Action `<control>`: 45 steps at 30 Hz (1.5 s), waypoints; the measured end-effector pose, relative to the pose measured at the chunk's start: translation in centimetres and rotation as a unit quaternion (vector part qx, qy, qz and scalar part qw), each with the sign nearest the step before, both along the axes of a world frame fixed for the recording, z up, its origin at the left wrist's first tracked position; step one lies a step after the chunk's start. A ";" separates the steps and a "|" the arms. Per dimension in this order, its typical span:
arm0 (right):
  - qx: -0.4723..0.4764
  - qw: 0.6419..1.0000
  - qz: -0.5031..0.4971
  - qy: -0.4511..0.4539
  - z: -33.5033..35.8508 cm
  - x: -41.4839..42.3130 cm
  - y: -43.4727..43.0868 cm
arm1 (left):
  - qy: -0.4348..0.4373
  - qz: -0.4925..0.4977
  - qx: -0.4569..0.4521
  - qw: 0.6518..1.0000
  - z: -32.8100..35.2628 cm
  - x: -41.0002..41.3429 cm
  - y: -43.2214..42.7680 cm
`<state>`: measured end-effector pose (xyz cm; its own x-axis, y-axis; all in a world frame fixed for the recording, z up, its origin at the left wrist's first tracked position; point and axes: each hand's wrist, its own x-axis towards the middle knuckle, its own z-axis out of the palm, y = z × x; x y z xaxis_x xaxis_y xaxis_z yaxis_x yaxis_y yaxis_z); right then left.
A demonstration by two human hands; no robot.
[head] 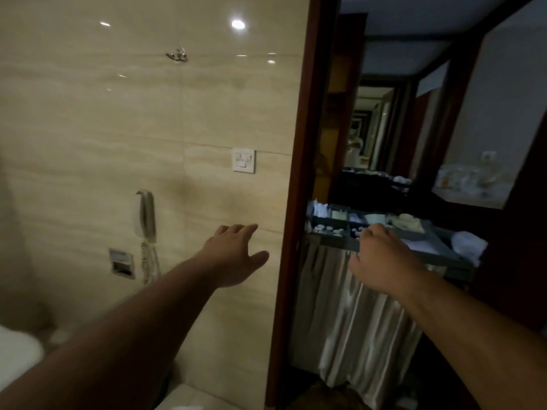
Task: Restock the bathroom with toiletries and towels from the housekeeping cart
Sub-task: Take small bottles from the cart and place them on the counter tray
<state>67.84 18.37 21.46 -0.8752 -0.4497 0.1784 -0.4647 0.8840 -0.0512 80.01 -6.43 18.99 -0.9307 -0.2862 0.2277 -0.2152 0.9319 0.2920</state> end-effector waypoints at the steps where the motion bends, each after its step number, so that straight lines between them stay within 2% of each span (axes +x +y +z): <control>1: -0.003 1.000 -0.005 0.012 0.2 -0.4 -0.7 | 0.003 -0.012 -0.001 1.000 0.1 -1.2 -0.6; 6: 0.033 0.999 -0.027 0.007 -2.3 -1.9 -3.3 | -0.011 -0.058 -0.015 0.998 -1.2 -6.2 -3.5; 13: -0.002 0.999 -0.055 -0.001 -4.4 -6.6 -3.3 | -0.015 -0.112 -0.005 0.994 -3.6 -13.2 -4.0; 20: 0.001 0.998 -0.064 -0.015 -7.7 -13.7 -2.2 | -0.025 -0.138 0.000 0.990 -6.9 -20.8 -2.8; 31: -0.031 0.998 -0.048 0.002 -6.6 -27.5 -1.8 | -0.011 -0.147 -0.037 0.988 -3.7 -31.7 -0.1; 45: -0.055 0.994 -0.085 0.040 -5.5 -37.2 3.4 | 0.021 -0.147 -0.079 0.986 -3.6 -45.1 2.5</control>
